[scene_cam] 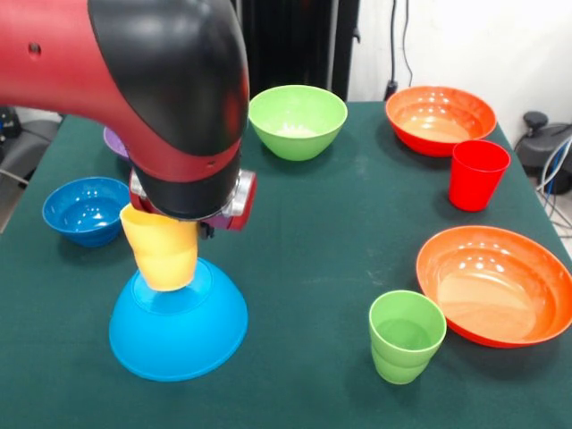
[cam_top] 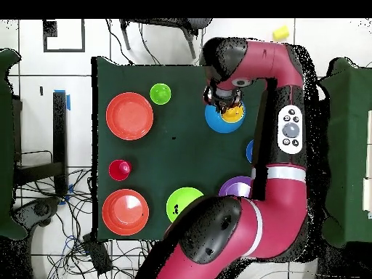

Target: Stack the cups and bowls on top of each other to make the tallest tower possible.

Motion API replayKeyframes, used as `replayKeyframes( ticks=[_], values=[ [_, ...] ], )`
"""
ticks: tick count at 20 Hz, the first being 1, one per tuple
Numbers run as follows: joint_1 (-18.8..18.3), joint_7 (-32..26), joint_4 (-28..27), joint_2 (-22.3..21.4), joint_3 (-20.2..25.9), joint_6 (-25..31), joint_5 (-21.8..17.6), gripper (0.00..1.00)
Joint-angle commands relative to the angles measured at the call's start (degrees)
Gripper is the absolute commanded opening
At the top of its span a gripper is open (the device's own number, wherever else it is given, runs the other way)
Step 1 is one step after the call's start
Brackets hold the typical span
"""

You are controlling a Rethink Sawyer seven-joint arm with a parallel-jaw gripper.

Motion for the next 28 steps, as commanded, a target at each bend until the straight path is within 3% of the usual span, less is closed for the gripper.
replayKeyframes(
  ticks=[1, 5, 15, 28],
  values=[
    [1.46, -15.75, 0.24, 1.67, -0.75, -2.66, -4.85, 0.0],
    [0.98, -15.28, 1.59, 1.58, -0.89, -3.93, -4.58, 0.0],
    [1.79, -15.78, -2.17, 3.23, 0.1, -2.6, -5.49, 0.0],
    [1.03, -16.53, 2.06, -1.26, 0.35, -5.21, -2.99, 0.0]
  ],
)
